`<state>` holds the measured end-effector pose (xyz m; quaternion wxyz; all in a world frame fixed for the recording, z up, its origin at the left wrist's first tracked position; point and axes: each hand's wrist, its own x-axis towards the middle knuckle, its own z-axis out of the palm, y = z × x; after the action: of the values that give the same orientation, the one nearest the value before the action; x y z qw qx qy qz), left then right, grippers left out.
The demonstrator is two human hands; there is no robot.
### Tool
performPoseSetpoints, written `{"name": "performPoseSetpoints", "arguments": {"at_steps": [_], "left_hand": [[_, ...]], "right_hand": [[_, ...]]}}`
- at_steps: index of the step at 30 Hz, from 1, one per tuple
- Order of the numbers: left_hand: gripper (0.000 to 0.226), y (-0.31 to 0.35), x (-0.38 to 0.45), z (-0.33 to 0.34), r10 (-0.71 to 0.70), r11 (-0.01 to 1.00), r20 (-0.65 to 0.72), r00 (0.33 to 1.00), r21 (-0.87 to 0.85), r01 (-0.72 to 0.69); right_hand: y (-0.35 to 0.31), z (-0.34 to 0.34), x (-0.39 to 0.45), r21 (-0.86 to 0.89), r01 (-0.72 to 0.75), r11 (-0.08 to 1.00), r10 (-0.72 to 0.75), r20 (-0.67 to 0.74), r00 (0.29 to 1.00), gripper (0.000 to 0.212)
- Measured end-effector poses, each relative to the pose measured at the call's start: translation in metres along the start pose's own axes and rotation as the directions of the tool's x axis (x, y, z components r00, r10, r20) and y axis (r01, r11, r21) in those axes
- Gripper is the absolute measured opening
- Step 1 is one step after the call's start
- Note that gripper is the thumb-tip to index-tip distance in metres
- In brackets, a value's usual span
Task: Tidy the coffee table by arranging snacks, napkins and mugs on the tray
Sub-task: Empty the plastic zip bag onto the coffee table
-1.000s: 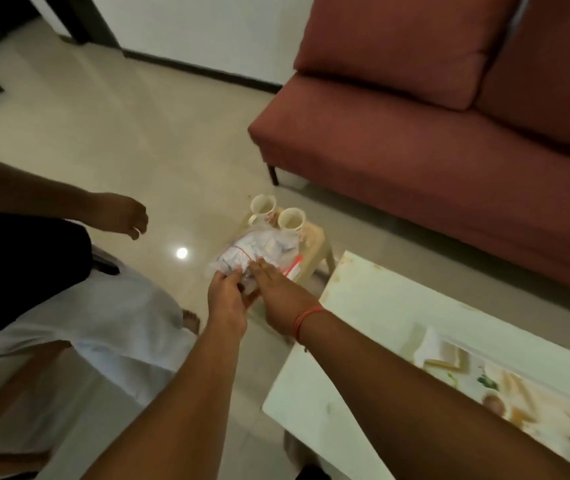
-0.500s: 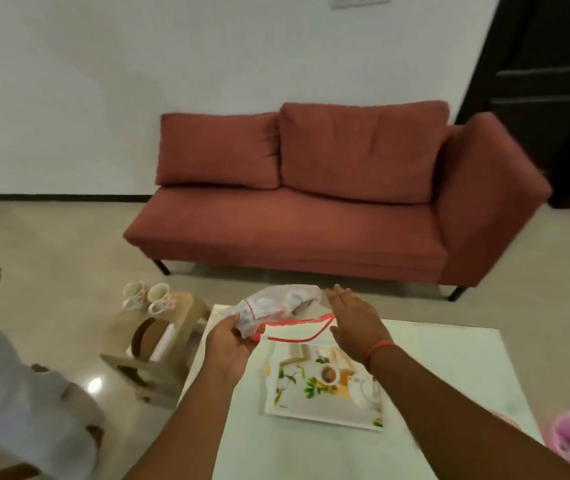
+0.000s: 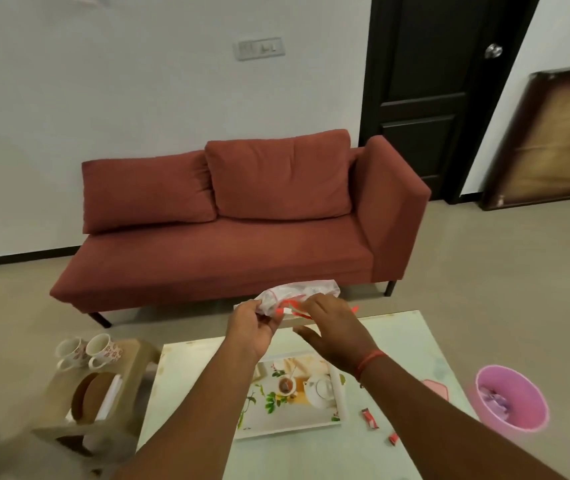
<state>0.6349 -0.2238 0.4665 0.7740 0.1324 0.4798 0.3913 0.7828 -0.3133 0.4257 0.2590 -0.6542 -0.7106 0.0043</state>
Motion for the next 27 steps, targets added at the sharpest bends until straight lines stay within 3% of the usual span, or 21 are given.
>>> {"name": "performPoseSetpoints", "arguments": {"at_steps": [8,12,18,21,23,25,27], "left_hand": [[0.025,0.014,-0.014,0.008,-0.032,0.999,0.013,0.999,0.006,0.031],[0.014,0.028,-0.018,0.002,-0.032,0.999,0.049,0.998,0.034,0.031],[0.017,0.045,-0.012,-0.008,0.0,1.0,0.036,0.999,0.028,-0.001],[0.018,0.053,-0.006,-0.013,0.078,0.984,-0.002,0.997,0.158,-0.077],[0.012,0.059,-0.001,-0.017,0.228,0.912,-0.006,0.974,0.351,-0.212],[0.01,0.065,0.004,-0.019,0.436,0.693,0.122,0.892,0.587,-0.419],[0.017,0.07,0.004,-0.019,0.501,0.447,0.351,0.791,0.678,-0.584]], "right_hand": [[-0.027,-0.002,0.022,-0.002,-0.049,0.999,0.048,-0.164,0.985,0.019],[-0.039,-0.003,0.036,0.107,-0.08,0.991,0.095,-0.144,0.985,0.011],[-0.052,-0.011,0.06,0.168,-0.089,0.982,0.108,-0.113,0.988,0.013],[-0.056,-0.019,0.075,0.187,-0.088,0.978,0.113,-0.126,0.986,0.011],[-0.055,-0.024,0.084,0.168,-0.07,0.983,0.086,-0.09,0.992,0.009],[-0.052,-0.027,0.089,0.143,-0.066,0.987,0.072,-0.035,0.997,0.009],[-0.05,-0.029,0.092,0.149,-0.057,0.987,0.063,-0.037,0.997,0.009]]}}
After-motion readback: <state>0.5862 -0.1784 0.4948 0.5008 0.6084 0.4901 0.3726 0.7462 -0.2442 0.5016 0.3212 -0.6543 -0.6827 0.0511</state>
